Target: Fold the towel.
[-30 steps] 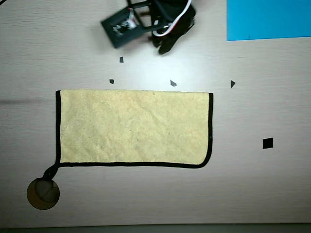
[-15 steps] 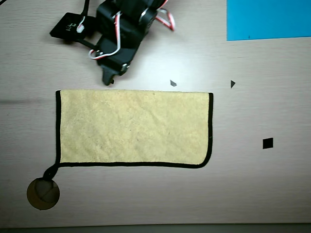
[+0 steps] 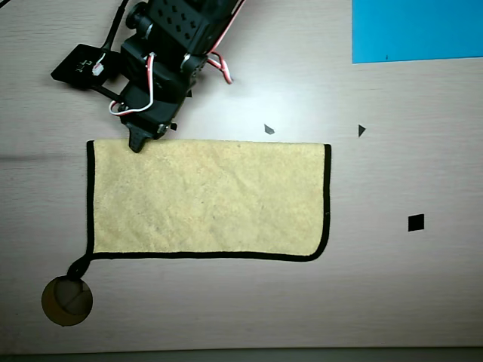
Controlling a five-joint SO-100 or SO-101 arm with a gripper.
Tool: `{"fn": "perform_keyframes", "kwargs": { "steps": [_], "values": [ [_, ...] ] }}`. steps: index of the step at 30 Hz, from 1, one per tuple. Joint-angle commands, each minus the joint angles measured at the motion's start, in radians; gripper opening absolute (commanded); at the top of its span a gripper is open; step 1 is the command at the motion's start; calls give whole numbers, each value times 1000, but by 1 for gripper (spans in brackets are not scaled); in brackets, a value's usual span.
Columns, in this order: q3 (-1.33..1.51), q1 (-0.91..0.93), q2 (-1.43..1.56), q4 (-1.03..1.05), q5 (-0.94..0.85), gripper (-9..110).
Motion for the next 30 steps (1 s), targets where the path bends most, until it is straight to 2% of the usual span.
{"fn": "perform_keyframes", "kwargs": {
  "steps": [1, 16, 30],
  "values": [
    [-106, 35, -23, -23, -37, 14],
    [-219, -21, -164, -32, -103, 16],
    [-308, -48, -256, -60, -164, 11]
  ]
}}
